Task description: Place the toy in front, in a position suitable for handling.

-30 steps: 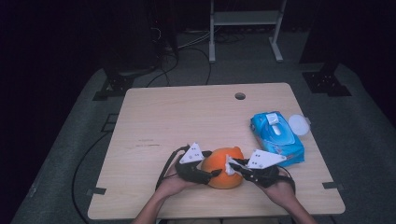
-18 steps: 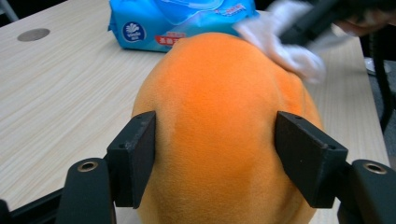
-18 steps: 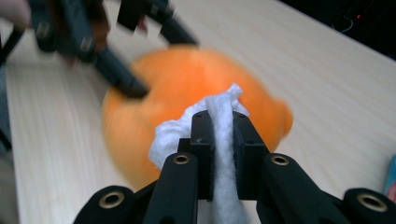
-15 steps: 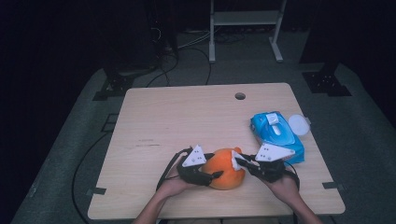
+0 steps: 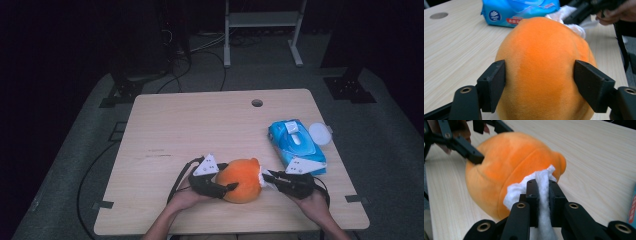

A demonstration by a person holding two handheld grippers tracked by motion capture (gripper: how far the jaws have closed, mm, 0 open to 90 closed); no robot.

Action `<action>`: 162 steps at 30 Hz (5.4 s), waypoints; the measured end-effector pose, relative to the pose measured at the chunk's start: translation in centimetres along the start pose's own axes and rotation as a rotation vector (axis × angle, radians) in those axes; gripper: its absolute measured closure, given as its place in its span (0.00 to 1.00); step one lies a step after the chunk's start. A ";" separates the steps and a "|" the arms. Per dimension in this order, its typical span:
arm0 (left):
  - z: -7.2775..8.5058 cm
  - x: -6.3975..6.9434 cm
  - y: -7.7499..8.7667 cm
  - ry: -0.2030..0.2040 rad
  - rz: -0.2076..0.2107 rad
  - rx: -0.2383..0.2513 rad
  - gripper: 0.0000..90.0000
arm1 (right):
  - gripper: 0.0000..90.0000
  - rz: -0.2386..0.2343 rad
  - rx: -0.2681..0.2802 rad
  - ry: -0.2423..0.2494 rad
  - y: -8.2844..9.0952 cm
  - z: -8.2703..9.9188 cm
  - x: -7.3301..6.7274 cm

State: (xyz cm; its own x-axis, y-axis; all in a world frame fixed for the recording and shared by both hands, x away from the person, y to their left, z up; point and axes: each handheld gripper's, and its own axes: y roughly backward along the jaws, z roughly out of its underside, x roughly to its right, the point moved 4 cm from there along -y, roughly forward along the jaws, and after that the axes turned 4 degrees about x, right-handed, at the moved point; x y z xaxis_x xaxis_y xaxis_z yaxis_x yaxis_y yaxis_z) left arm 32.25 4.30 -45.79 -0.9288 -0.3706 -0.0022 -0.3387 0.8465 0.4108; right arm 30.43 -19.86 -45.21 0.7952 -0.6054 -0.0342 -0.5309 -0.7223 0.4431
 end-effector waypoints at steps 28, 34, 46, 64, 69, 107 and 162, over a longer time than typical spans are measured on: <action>-0.5 0.8 0.0 -0.054 0.053 -0.006 0.26 | 0.89 -0.028 0.025 0.061 -1.9 -4.0 -1.0; -0.5 -0.2 0.0 0.057 0.068 -0.060 0.06 | 0.89 -0.049 0.029 0.065 -0.8 -2.6 -1.5; -2.3 1.1 0.2 -0.052 0.055 0.034 0.38 | 0.89 -0.023 0.076 0.115 1.4 -3.9 -2.0; -1.2 -0.2 0.2 0.002 0.059 0.024 0.24 | 0.89 -0.038 0.014 0.128 -0.2 -2.9 -1.8; -1.8 1.4 -0.3 -0.098 0.033 -0.017 0.30 | 0.89 -0.033 0.040 0.181 -0.8 -4.7 -3.4; -2.3 1.6 0.0 -0.002 0.100 0.019 0.36 | 0.89 -0.050 0.033 0.229 -0.5 -5.4 -3.5; -1.3 1.9 -0.6 -0.022 0.112 -0.049 0.37 | 0.89 -0.090 0.001 0.208 -0.9 -5.2 -4.4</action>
State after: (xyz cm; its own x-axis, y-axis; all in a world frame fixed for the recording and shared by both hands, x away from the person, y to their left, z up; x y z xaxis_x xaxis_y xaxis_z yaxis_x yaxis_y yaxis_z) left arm 30.89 2.57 -44.88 -0.9636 -0.2660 0.0260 -0.2257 0.8619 0.4540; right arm 28.96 -14.82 -40.78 0.8825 -0.4567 0.1125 -0.4556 -0.7705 0.4458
